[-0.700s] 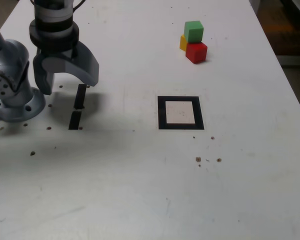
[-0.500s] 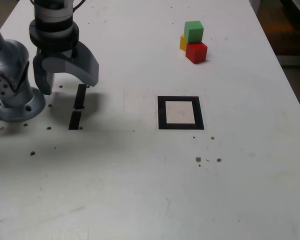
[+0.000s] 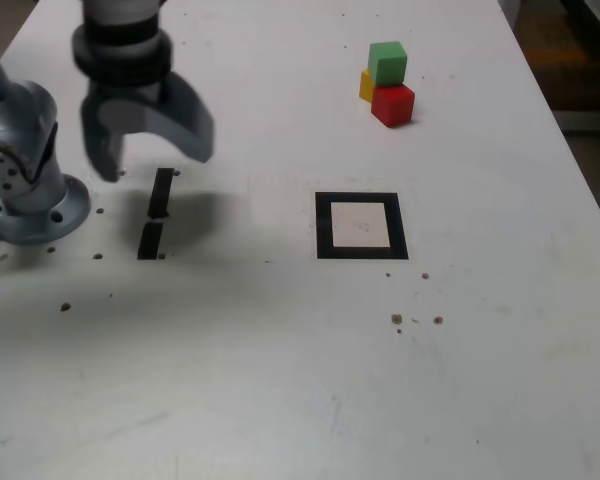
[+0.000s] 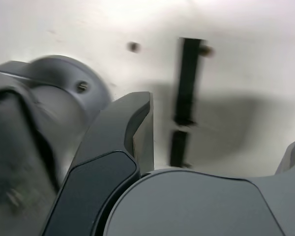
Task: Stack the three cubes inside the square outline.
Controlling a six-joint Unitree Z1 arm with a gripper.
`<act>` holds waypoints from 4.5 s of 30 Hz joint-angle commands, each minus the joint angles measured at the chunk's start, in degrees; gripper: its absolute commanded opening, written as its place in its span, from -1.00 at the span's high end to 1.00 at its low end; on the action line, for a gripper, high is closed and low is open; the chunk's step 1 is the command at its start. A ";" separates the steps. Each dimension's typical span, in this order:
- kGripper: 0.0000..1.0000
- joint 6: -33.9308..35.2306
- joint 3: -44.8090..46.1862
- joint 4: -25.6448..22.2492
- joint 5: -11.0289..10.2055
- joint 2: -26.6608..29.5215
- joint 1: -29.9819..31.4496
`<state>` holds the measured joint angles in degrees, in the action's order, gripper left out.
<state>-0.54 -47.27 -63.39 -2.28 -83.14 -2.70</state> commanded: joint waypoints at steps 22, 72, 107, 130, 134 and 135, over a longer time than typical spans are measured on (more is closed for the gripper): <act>-0.96 -5.43 -61.25 -30.33 -5.71 -21.68 -3.36; -0.57 -12.54 -84.11 -30.10 -6.84 -53.79 -22.62; 0.55 -12.37 -75.77 -29.65 -6.24 -43.37 -22.63; 0.54 -9.62 -27.78 -4.52 -7.40 -26.80 -24.30; 0.54 -9.58 -26.44 -2.27 -7.14 -28.07 -24.35; 0.54 -9.57 -26.38 -1.98 -7.07 -28.38 -24.37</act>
<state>-10.24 -73.51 -65.60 -9.44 -111.20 -27.03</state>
